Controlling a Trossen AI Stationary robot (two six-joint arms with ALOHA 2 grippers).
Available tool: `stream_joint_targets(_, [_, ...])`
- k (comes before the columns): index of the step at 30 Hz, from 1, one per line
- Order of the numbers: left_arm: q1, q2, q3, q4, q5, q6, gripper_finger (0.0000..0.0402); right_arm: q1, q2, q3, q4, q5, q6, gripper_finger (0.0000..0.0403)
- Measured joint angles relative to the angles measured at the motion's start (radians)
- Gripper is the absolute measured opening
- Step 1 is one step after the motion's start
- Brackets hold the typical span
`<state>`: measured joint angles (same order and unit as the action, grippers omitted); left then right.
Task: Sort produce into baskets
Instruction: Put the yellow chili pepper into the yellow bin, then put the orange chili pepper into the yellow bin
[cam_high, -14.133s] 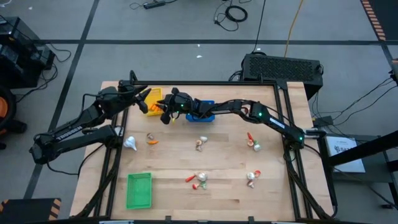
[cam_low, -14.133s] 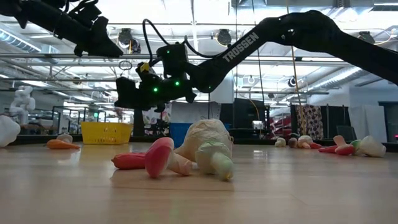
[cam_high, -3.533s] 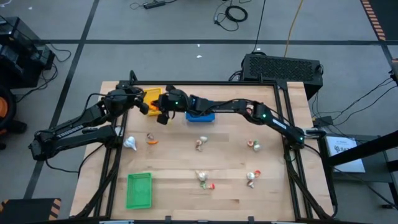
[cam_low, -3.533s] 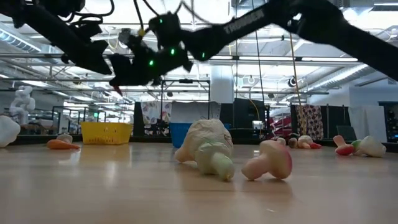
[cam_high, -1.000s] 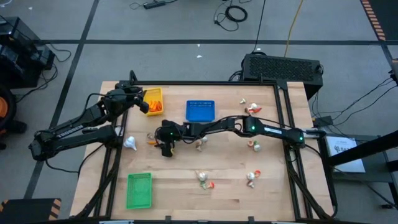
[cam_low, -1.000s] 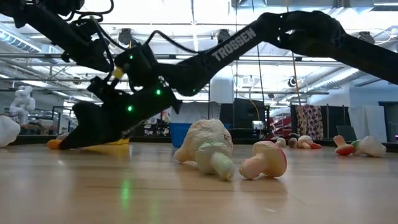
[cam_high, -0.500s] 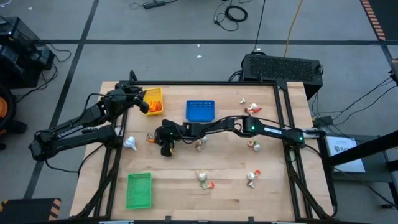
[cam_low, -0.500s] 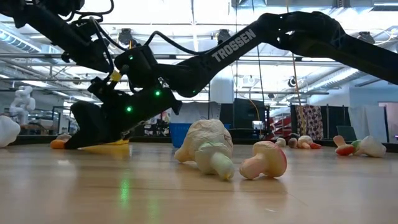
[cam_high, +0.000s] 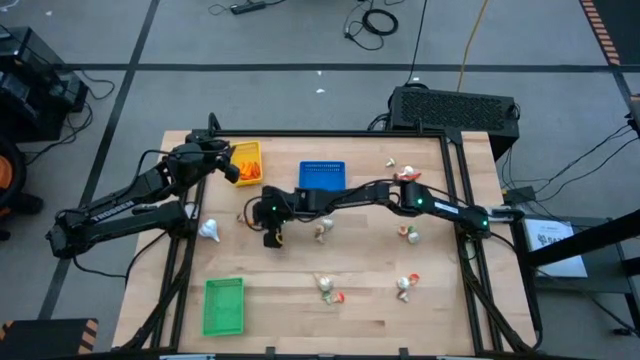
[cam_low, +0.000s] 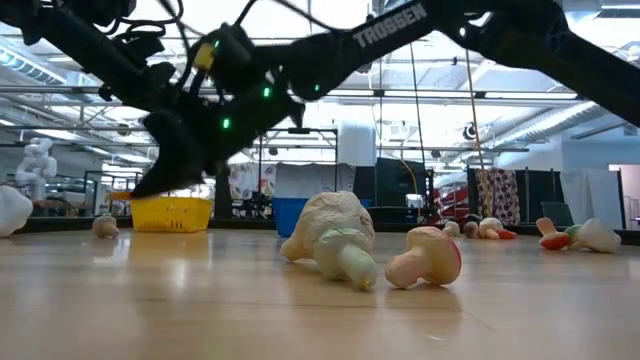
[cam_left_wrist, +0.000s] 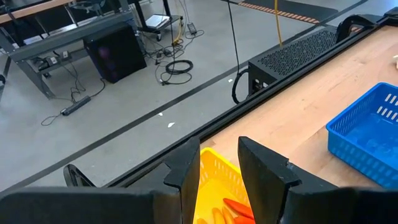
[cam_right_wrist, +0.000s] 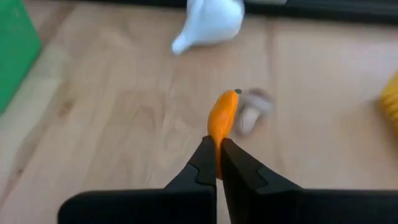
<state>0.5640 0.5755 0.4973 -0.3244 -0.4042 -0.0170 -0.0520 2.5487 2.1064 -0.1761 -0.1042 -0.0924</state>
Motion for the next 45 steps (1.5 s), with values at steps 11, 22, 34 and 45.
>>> stream_joint_targets(11, [0.0,0.0,0.0,0.002,0.007,-0.001,0.0118,-0.089,-0.018,0.001,0.106,0.13,-0.025,0.0003])
stream_joint_targets(22, [0.0,0.0,0.0,0.003,0.007,0.0,0.0118,-0.158,-0.014,0.002,0.226,0.133,0.048,0.0004])
stream_joint_targets(34, [0.0,0.0,0.0,0.005,0.01,-0.002,0.0118,-0.19,0.023,0.003,0.291,0.132,0.108,0.0073])
stream_joint_targets(45, [0.0,0.0,0.0,0.006,0.011,-0.002,0.0118,-0.189,0.007,0.003,0.223,0.131,0.109,0.0134])
